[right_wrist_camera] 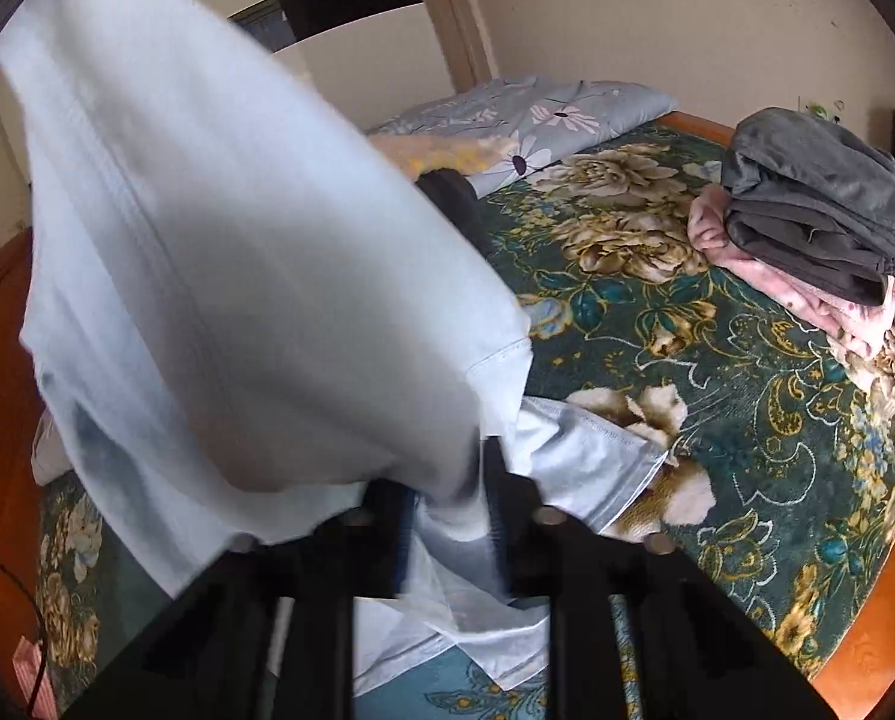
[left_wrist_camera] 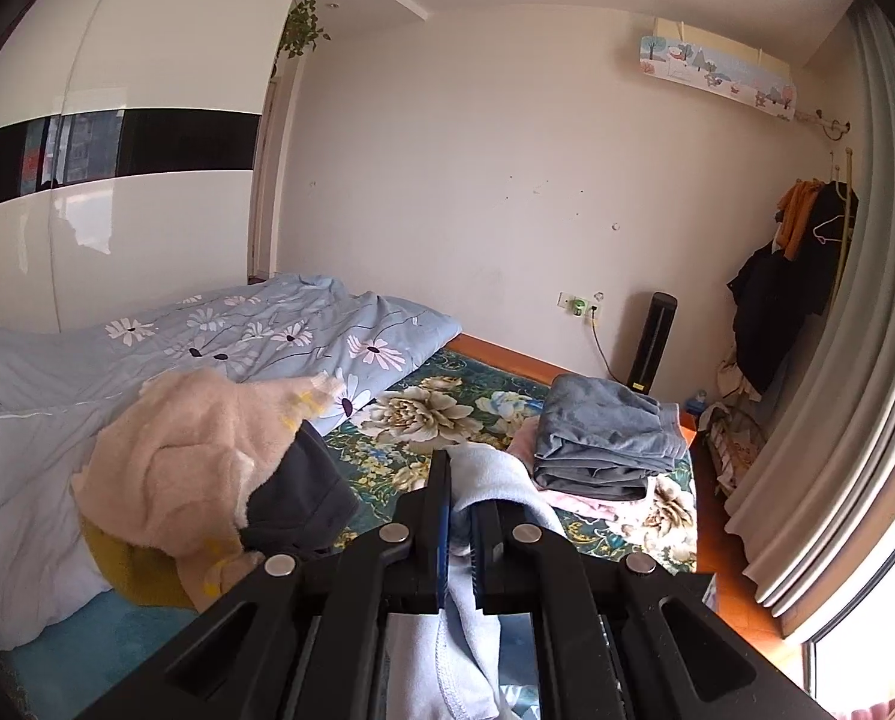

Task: Fold clothes
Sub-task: 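Shake the raised shirt with both grippers and lower it onto the blanket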

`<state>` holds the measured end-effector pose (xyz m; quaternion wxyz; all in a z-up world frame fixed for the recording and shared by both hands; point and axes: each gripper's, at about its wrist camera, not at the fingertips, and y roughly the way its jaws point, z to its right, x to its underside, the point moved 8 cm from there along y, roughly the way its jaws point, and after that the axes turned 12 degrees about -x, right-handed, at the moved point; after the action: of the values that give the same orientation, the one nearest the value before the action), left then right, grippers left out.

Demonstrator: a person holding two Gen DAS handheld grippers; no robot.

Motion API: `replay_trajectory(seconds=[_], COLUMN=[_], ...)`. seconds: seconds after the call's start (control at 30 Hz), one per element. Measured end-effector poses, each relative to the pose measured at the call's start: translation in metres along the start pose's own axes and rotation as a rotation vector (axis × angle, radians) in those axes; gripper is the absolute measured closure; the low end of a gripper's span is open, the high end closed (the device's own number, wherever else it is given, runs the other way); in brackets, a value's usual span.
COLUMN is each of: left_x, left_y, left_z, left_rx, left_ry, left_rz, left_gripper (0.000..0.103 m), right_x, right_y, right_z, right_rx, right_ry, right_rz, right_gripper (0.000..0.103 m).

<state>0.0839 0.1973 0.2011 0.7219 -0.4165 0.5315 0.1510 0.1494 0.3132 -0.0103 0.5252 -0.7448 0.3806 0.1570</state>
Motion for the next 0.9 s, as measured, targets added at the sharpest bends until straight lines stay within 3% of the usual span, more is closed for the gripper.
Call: replay_trajectory(seconds=[0.13, 0.27, 0.4, 0.5, 0.67, 0.77, 0.9], left_x=[-0.008, -0.026, -0.059, -0.078, -0.069, -0.043, -0.014], left_y=[-0.017, -0.044, -0.096, -0.138, -0.193, -0.211, -0.245], left_z=[-0.019, -0.034, -0.033, -0.033, -0.041, -0.052, -0.055], left_rx=[-0.023, -0.033, -0.034, -0.036, -0.045, -0.052, -0.052], left_ry=[-0.002, 0.005, 0.061, 0.096, 0.128, 0.137, 0.173], left_rz=[0.024, 0.079, 0.206, 0.295, 0.365, 0.351, 0.359], left_gripper=[0.097, 0.097, 0.097, 0.097, 0.096, 0.096, 0.096], right_x=[-0.037, -0.1, -0.157, -0.179, -0.169, -0.141, -0.1], right_y=[-0.027, -0.099, -0.186, -0.242, -0.307, -0.317, -0.317], right_z=[0.021, 0.017, -0.023, -0.061, -0.114, -0.132, -0.142], right_rx=[0.048, 0.118, 0.156, 0.173, 0.166, 0.183, 0.111], right_ry=[0.03, -0.023, -0.124, -0.206, -0.281, -0.334, -0.318], right_rz=[0.065, 0.229, 0.42, 0.533, 0.645, 0.638, 0.606], right_gripper=[0.101, 0.101, 0.101, 0.101, 0.101, 0.101, 0.101])
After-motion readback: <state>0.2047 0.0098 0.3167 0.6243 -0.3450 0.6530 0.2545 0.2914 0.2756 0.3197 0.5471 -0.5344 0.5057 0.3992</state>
